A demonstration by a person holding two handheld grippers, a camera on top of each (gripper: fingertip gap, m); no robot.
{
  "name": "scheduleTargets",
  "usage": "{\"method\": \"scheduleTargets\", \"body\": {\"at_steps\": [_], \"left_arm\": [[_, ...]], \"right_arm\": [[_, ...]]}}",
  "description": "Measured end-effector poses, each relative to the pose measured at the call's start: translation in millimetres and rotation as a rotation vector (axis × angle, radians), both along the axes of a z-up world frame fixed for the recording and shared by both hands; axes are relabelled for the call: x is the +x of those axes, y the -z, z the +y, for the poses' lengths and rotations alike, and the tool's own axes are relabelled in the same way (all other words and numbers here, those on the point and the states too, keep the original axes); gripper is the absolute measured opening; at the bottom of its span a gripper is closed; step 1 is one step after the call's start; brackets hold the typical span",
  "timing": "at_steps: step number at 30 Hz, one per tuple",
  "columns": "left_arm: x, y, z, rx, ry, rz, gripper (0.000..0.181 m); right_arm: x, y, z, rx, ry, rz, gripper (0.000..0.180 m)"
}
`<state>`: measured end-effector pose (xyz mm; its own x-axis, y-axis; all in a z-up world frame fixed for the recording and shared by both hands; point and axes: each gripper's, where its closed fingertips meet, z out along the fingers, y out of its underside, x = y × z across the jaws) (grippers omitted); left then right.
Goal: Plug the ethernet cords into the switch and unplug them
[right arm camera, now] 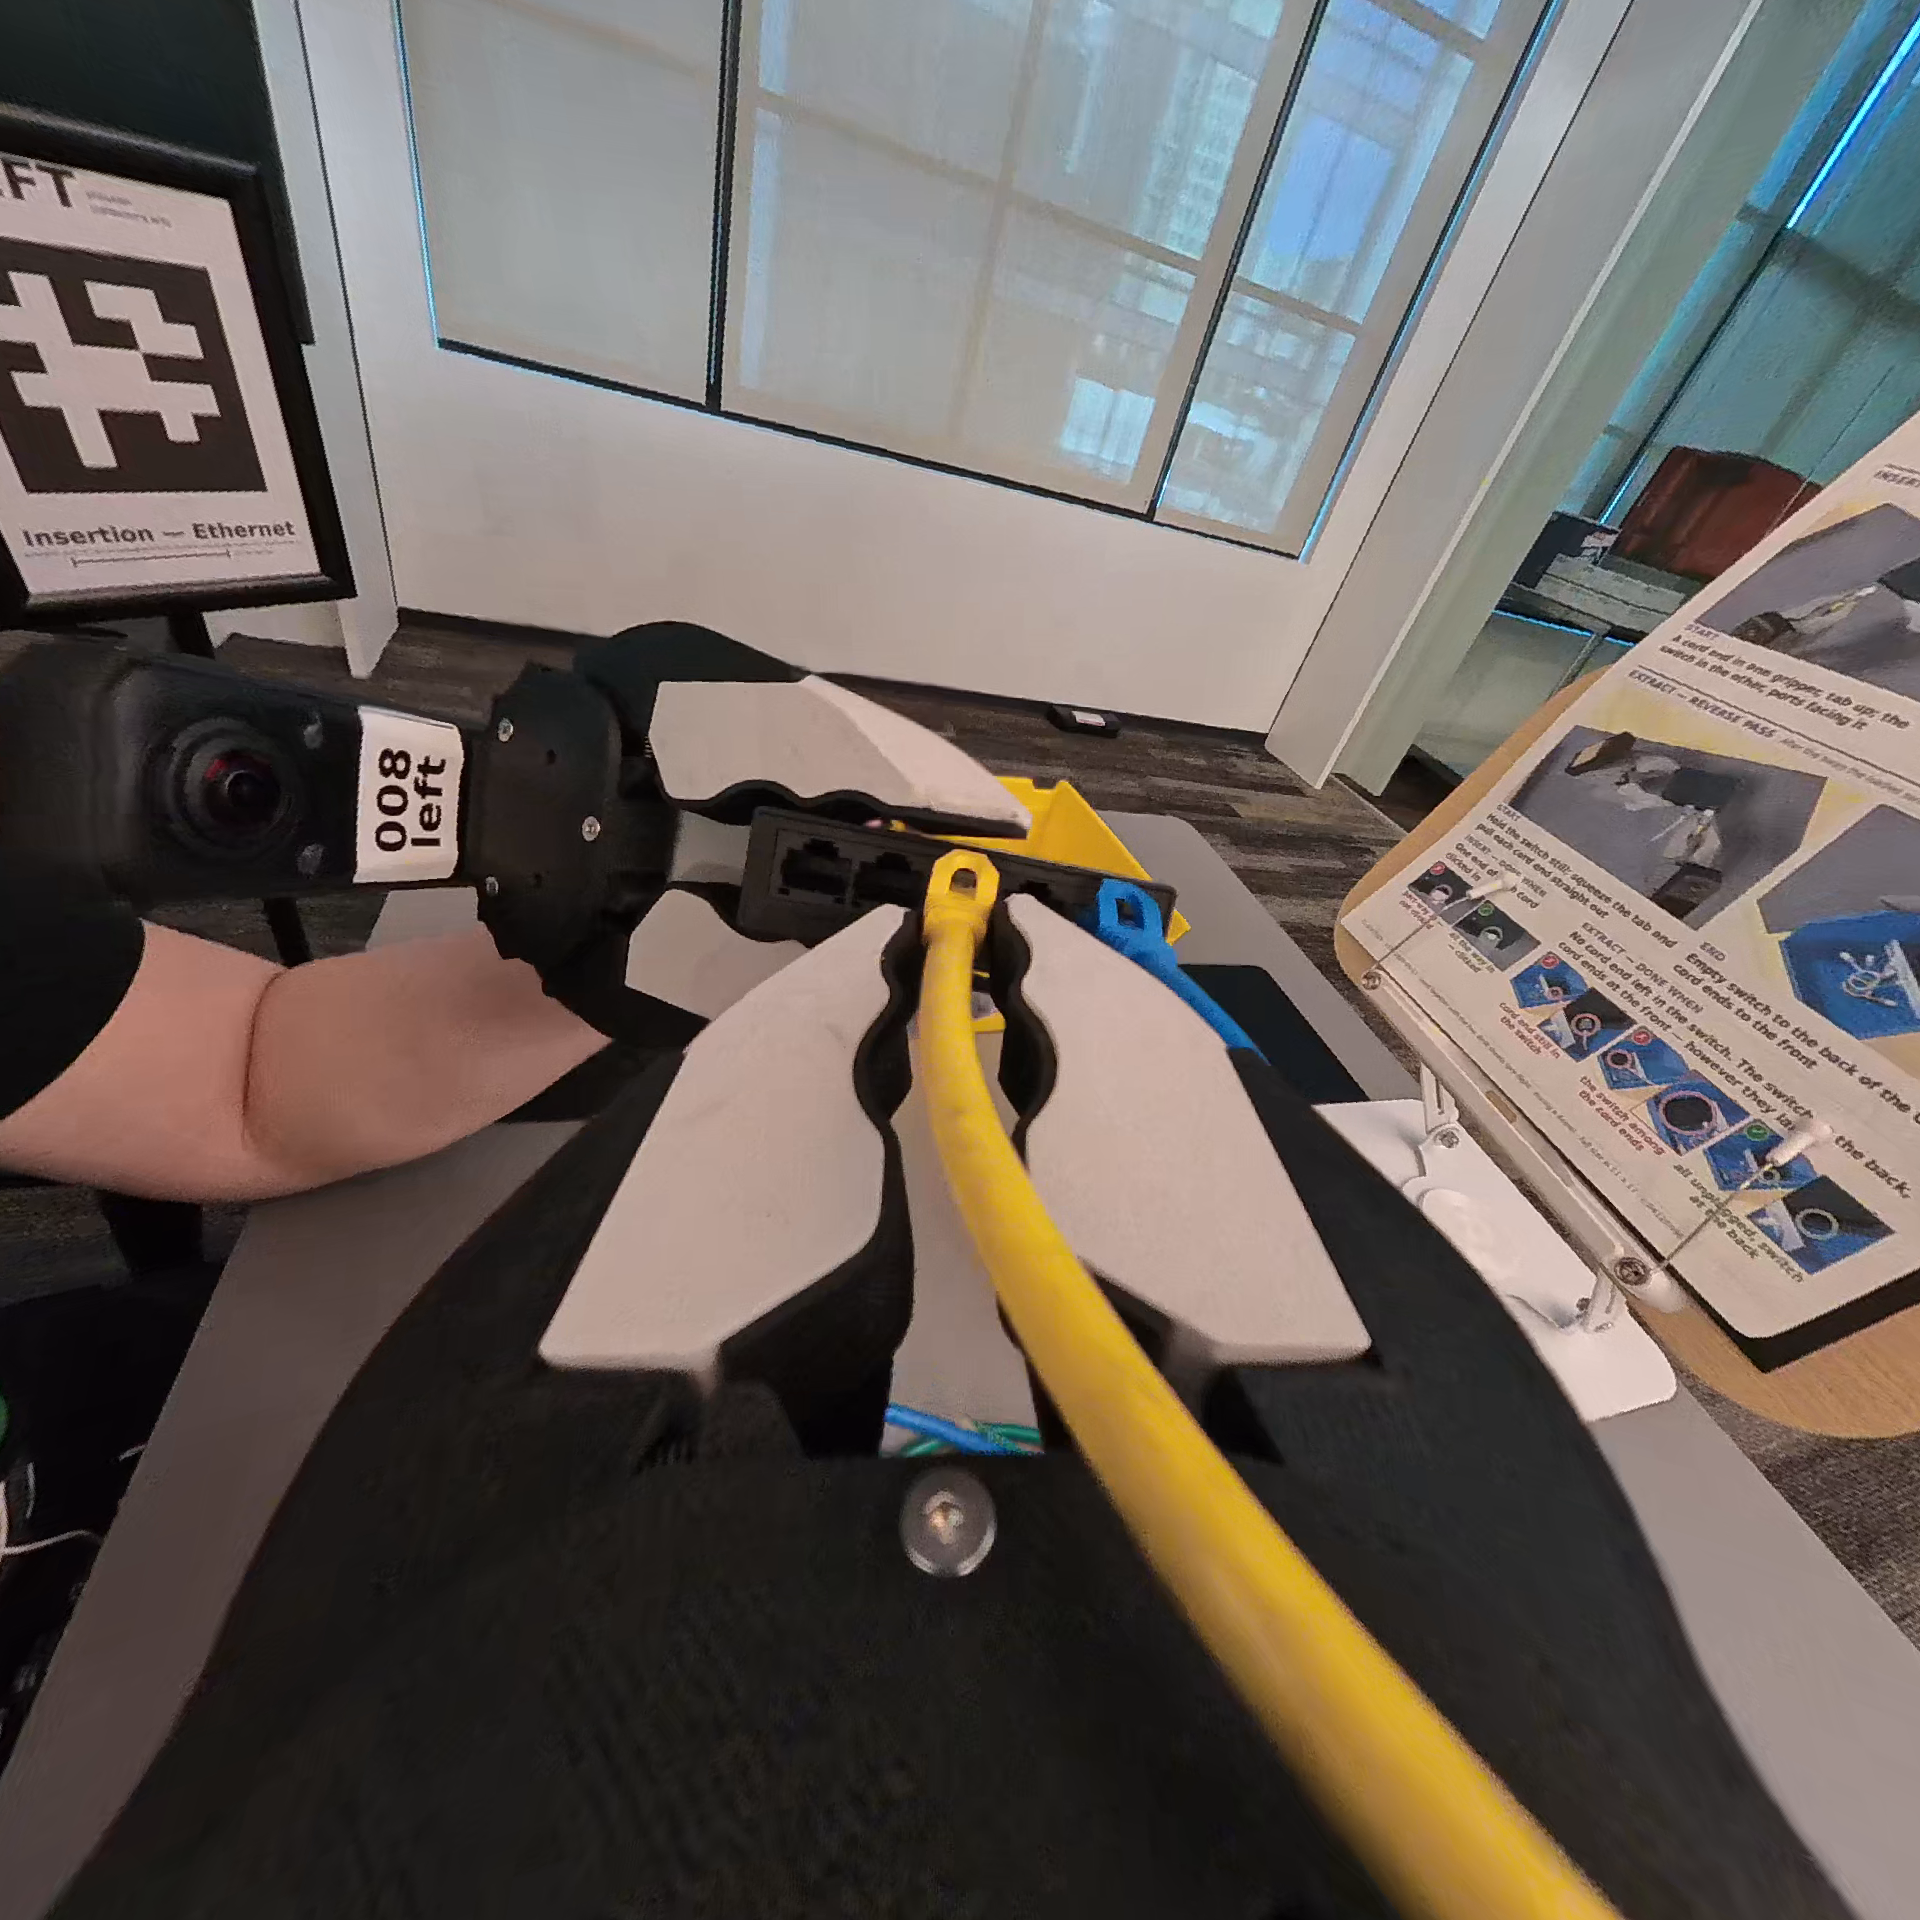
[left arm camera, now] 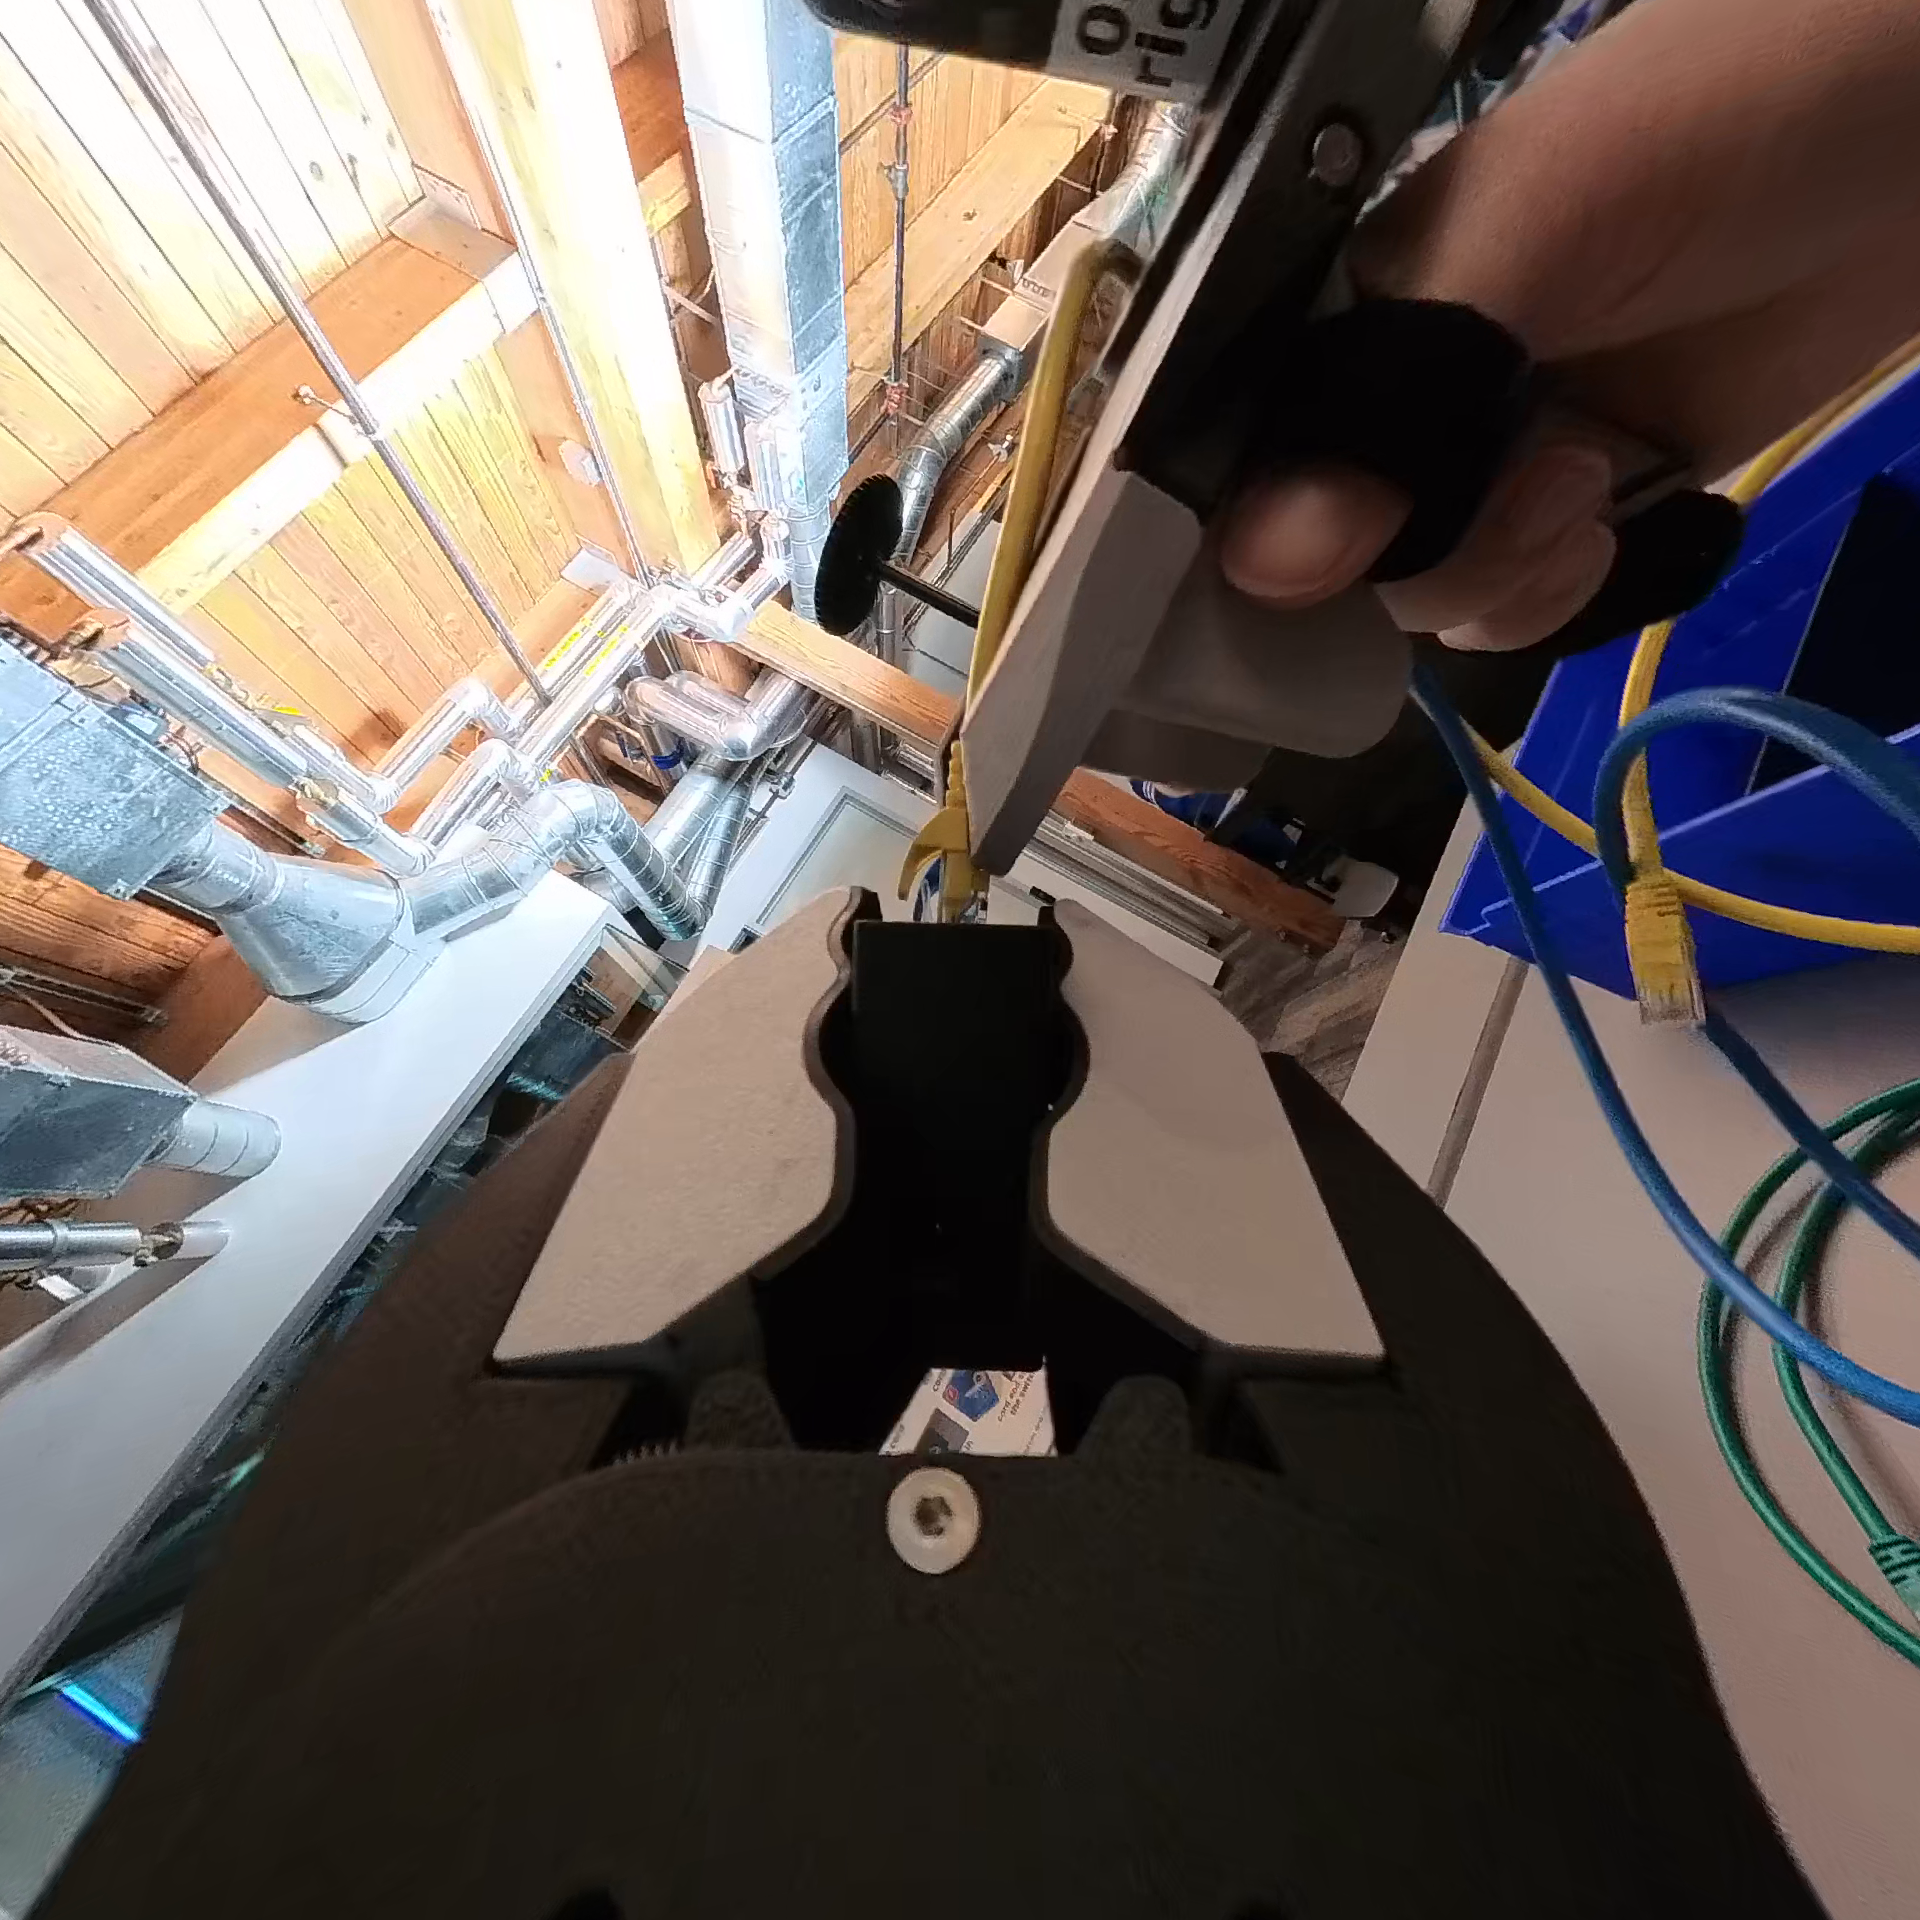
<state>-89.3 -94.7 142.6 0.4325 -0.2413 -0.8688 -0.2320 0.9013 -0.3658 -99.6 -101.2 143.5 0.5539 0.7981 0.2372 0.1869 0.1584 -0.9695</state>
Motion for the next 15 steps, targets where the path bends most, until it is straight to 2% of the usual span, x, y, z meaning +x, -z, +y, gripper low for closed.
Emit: {"method": "scheduleTargets", "body": {"at_steps": [15], "left_arm": [[1.6, -0.6, -3.1, -0.034, 0.020, -0.010, 0.027]], "right_arm": [[0.5, -0.2, -0.6, -0.033, -0.010, 0.025, 0.014]]}}
